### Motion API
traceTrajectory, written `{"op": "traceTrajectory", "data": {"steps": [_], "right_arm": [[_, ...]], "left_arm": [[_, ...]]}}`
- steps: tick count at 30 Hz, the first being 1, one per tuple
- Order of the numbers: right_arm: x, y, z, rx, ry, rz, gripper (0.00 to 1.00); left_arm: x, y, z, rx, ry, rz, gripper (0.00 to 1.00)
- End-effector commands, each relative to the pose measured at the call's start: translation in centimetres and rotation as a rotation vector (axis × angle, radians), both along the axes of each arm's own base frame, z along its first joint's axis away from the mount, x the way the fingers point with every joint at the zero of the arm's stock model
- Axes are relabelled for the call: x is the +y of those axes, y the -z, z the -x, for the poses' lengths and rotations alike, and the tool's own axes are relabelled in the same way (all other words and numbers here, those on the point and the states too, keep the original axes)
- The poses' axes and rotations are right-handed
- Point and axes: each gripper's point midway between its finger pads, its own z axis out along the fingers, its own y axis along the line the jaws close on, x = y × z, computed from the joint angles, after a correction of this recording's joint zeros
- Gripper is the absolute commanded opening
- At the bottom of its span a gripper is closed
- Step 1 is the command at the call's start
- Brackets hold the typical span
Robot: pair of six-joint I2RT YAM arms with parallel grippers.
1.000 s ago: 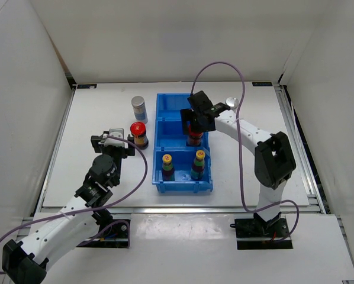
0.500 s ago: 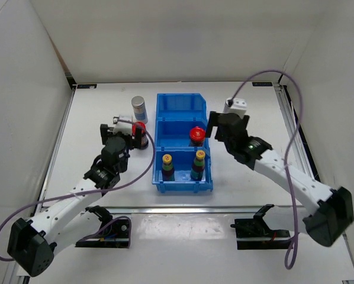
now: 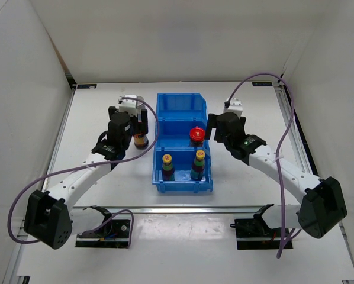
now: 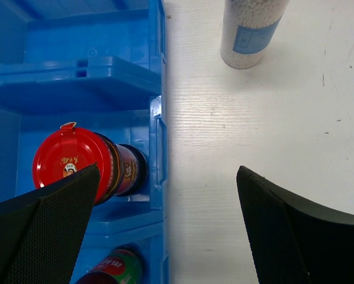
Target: Organize the condiment bottles
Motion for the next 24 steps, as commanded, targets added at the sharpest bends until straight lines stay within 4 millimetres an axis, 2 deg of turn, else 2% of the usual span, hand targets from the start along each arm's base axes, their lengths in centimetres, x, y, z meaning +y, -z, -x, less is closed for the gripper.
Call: {"op": "traceTrajectory", "data": {"steps": [1, 3, 6, 10, 17, 24], "right_arm": [[0.8, -3.7, -0.8, -0.078, -0.035, -0.070, 0.99], [0.1, -3.2, -0.9, -0.076, -0.029, -0.081, 0.99], [-0.4, -3.7, -1.0, -0.082, -0.033, -0.122, 0.99], [-1.1, -3.2, -0.6, -0.069, -0.021, -0.152, 0.99], [-1.8, -2.9, -0.7, -0.058, -0.012, -0.188, 0.99], [-1.9, -2.9, -0.8, -0.055, -0.006, -0.199, 0.99]], "left_arm": [[-1.9, -0.4, -0.4, 0.019, 0.115, 0.053, 1.00], [-1.8, 1.1, -0.8, 0.067, 0.112, 0.037, 1.00], [-1.9, 1.9, -1.3, 0.105, 0.105, 0.053, 1.00], [-2.8, 4.1, -1.5, 0.164, 0.137, 0.055, 1.00], [-1.3, 8.1, -2.1, 0.276, 0.006, 0.125, 1.00], [-0.7, 10.2, -2.0, 0.324, -0.038, 0.110, 1.00]]}}
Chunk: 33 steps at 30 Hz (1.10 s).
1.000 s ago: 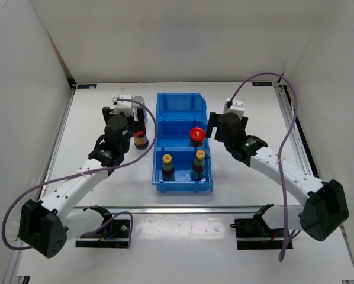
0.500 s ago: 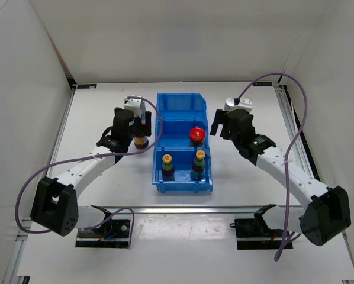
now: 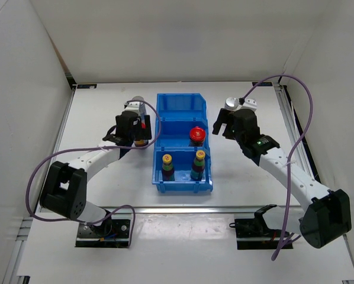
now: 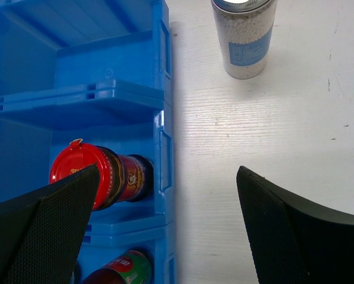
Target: Organize the condiment bottles
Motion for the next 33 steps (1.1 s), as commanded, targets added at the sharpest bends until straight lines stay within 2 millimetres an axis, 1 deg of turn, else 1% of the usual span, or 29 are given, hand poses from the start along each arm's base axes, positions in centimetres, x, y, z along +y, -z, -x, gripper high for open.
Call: {"op": "traceTrajectory", "data": {"steps": [1, 2, 3, 4, 5, 6, 7, 10, 11, 12, 13, 14, 15, 16, 17, 18, 19, 20, 21, 22, 24, 25, 26, 28, 29, 30, 31, 32, 33], "right_arm": [[0.2, -0.9, -0.1, -0.035, 0.001, -0.041, 0.99], [0.4, -0.9, -0.1, -0.033, -0.007, -0.045, 0.99], [0.4, -0.9, -0.1, -0.033, -0.007, -0.045, 0.99], [0.0, -0.9, -0.2, -0.033, 0.003, -0.045, 0.99], [0.0, -0.9, -0.2, -0.033, 0.003, -0.045, 0.99], [0.0, -0.9, -0.2, -0.033, 0.003, -0.045, 0.99], [0.0, -0.9, -0.2, -0.033, 0.003, -0.045, 0.99], [0.2, -0.9, -0.2, -0.031, -0.005, -0.048, 0.99], [0.2, -0.9, -0.2, -0.031, -0.005, -0.048, 0.99], [0.2, -0.9, -0.2, -0.031, -0.005, -0.048, 0.99], [0.2, -0.9, -0.2, -0.031, -0.005, -0.048, 0.99], [0.2, -0.9, -0.2, -0.031, -0.005, -0.048, 0.99], [0.2, -0.9, -0.2, -0.031, -0.005, -0.048, 0.99], [0.2, -0.9, -0.2, -0.031, -0.005, -0.048, 0.99], [0.2, -0.9, -0.2, -0.031, -0.005, -0.048, 0.99], [0.2, -0.5, -0.2, -0.023, -0.005, -0.044, 0.99], [0.4, -0.5, -0.2, -0.020, -0.013, -0.048, 0.99], [0.4, -0.5, -0.2, -0.020, -0.013, -0.048, 0.99], [0.4, -0.1, -0.3, -0.011, -0.013, -0.043, 0.99], [0.5, -0.6, -0.4, -0.019, -0.013, -0.047, 0.99], [0.5, -0.6, -0.4, -0.019, -0.013, -0.047, 0.99], [0.5, -0.6, -0.4, -0.019, -0.013, -0.047, 0.99], [0.5, -0.6, -0.4, -0.019, -0.013, -0.047, 0.99], [0.5, -0.6, -0.4, -0.019, -0.013, -0.047, 0.99], [0.5, -0.6, -0.4, -0.019, -0.013, -0.047, 0.99], [0.4, -0.4, -0.3, -0.011, -0.013, -0.043, 0.99], [0.4, -0.4, -0.3, -0.011, -0.013, -0.043, 0.99], [0.4, -0.4, -0.3, -0.011, -0.013, -0.043, 0.99], [0.5, -0.4, -0.3, -0.009, -0.009, -0.051, 0.99]], "left_arm": [[0.3, -0.5, -0.2, -0.007, -0.038, 0.014, 1.00], [0.4, 0.0, -0.1, 0.010, -0.038, 0.007, 0.97], [0.4, 0.0, -0.1, 0.010, -0.038, 0.007, 0.88], [0.9, 0.2, -0.1, 0.018, -0.049, 0.004, 0.82], [0.8, -0.2, -0.3, 0.010, -0.049, 0.007, 0.75], [0.7, -0.6, -0.5, 0.001, -0.049, 0.011, 0.62], [0.8, -1.1, -0.5, -0.012, -0.041, 0.003, 0.55], [1.7, -4.9, -1.3, -0.088, -0.091, -0.010, 0.34], [2.1, -6.4, -1.7, -0.123, -0.115, -0.020, 0.32], [2.3, -8.6, -1.7, -0.172, -0.127, -0.003, 0.30], [2.5, -11.2, -2.2, -0.236, -0.126, -0.009, 0.27], [3.0, -13.2, -2.3, -0.291, -0.149, -0.016, 0.24], [3.4, -15.8, -2.2, -0.354, -0.160, -0.007, 0.21], [3.5, -19.5, -2.3, -0.442, -0.156, 0.004, 0.15], [3.3, -20.8, -2.4, -0.467, -0.145, 0.009, 0.11], [3.0, -22.2, -2.5, -0.492, -0.131, 0.027, 0.11], [2.3, -24.7, -2.4, -0.538, -0.111, 0.055, 0.11], [1.5, -25.7, -2.0, -0.553, -0.080, 0.072, 0.11], [-0.2, -26.3, -1.6, -0.563, -0.027, 0.081, 0.11], [-2.0, -27.0, -1.2, -0.579, 0.058, 0.101, 0.11], [-4.7, -27.2, -0.5, -0.589, 0.184, 0.132, 0.11], [-6.6, -27.4, 0.2, -0.594, 0.269, 0.158, 0.11], [-7.3, -26.9, 0.5, -0.582, 0.299, 0.162, 0.11], [-8.7, -24.3, 0.2, -0.526, 0.345, 0.155, 0.11], [-9.6, -23.0, 0.4, -0.495, 0.370, 0.162, 0.11], [-10.0, -22.0, 0.4, -0.473, 0.390, 0.161, 0.11], [-11.4, -20.5, 0.7, -0.435, 0.452, 0.170, 0.11], [-11.8, -19.2, 0.8, -0.406, 0.474, 0.169, 0.11], [-12.5, -18.7, 0.9, -0.392, 0.497, 0.172, 0.11]]}}
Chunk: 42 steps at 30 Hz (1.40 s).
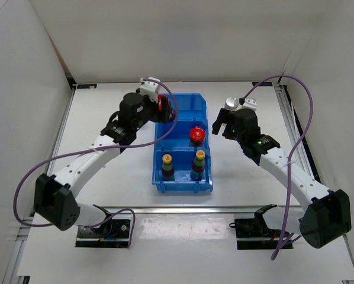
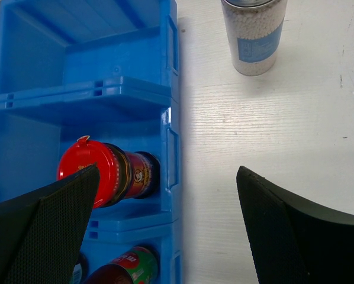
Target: Organize the condiment bottles
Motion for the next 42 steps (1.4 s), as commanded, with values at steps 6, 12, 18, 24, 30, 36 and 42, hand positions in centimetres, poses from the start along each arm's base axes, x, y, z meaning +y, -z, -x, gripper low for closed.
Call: {"op": "traceTrajectory", "data": {"steps": [6, 12, 18, 24, 30, 36, 42], "right_arm": [[0.1, -0.1, -0.4, -0.012, 0.007, -0.017, 0.99], [0.2, 0.0, -0.5, -0.003, 0.007, -0.013, 0.99], [0.2, 0.0, -0.5, -0.003, 0.007, -0.013, 0.99], [0.3, 0.1, -0.5, 0.001, -0.012, -0.017, 0.99], [0.2, -1.4, 0.3, -0.069, -0.045, -0.041, 0.99], [-0.2, -2.8, -0.1, -0.111, -0.055, -0.015, 0.99], [-1.9, -4.2, -4.9, -0.015, -0.023, 0.128, 0.99]], "left_arm": [[-3.1, 5.9, 0.4, 0.106, 0.135, -0.041, 0.11], [-3.4, 10.9, -0.2, 0.204, 0.139, -0.113, 0.19], [-3.4, 14.1, -0.9, 0.263, 0.120, -0.151, 0.37], [-3.3, 12.0, -1.7, 0.219, 0.088, -0.167, 1.00], [-1.4, 4.1, -2.5, 0.081, -0.011, -0.161, 1.00], [5.6, 2.9, -0.5, -0.004, -0.256, -0.258, 1.00], [11.0, 7.4, 6.0, -0.177, -0.323, -0.239, 1.00]]}}
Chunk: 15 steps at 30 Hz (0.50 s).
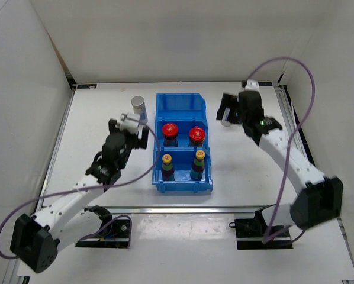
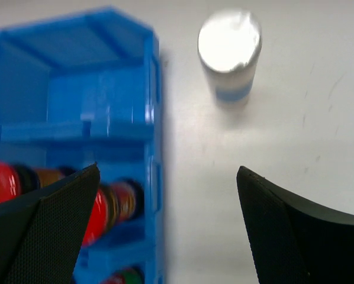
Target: Organize the condiment bottles
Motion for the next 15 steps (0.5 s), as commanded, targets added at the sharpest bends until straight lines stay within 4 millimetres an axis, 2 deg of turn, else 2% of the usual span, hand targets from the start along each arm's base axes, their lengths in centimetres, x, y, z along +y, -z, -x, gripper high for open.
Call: {"op": "traceTrajectory", "data": {"steps": [1, 2, 3, 4, 5, 6, 7, 8, 9, 11, 12, 15], "right_arm": [[-0.7, -2.5, -4.6, 0.042, 0.025, 0.106, 0.99], [-0.8, -2.6, -5.5, 0.061, 0.032, 0.143, 0.99], [-0.8, -2.7, -6.4, 0.080, 0.042, 0.159, 0.99], [-0.3, -3.0, -7.9, 0.090, 0.020, 0.197, 0.99], [-0.5, -3.2, -8.7, 0.098, 0.029, 0.200, 0.99], [-0.4, -2.0, -9.7, 0.127, 0.027, 0.229, 0.99], [-0.5, -1.9, -10.0, 0.142, 0.035, 0.242, 0.99], [-0.2, -3.3, -10.9, 0.112, 0.030, 0.241, 0.99], [-0.4, -2.2, -11.7, 0.139, 0.032, 0.258, 0.99], [-0.5, -1.6, -12.2, 0.170, 0.041, 0.279, 0.99], [-0.7, -1.4, -13.1, 0.177, 0.051, 0.281, 0.99], [-1.0, 0.2, -13.6, 0.217, 0.069, 0.277, 0.99]], "left_arm": [[2.6, 2.1, 2.0, -0.103, -0.047, -0.057, 1.00], [3.1, 3.0, 3.2, -0.129, -0.037, -0.056, 1.00], [3.7, 2.2, 3.6, -0.178, -0.056, -0.032, 1.00], [4.6, 2.6, 4.3, -0.196, -0.085, -0.020, 1.00], [4.7, 2.0, 4.4, -0.215, -0.087, -0.007, 1.00], [5.1, 2.5, 4.6, -0.214, -0.102, -0.007, 1.00], [5.2, 2.5, 4.6, -0.216, -0.102, -0.016, 1.00], [5.3, 2.5, 4.7, -0.229, -0.103, -0.019, 1.00], [5.3, 2.2, 4.7, -0.241, -0.104, -0.011, 1.00], [5.2, 2.7, 4.4, -0.227, -0.112, -0.021, 1.00], [5.1, 2.7, 4.4, -0.223, -0.112, 0.003, 1.00], [4.5, 2.8, 4.5, -0.222, -0.094, 0.017, 1.00]]}}
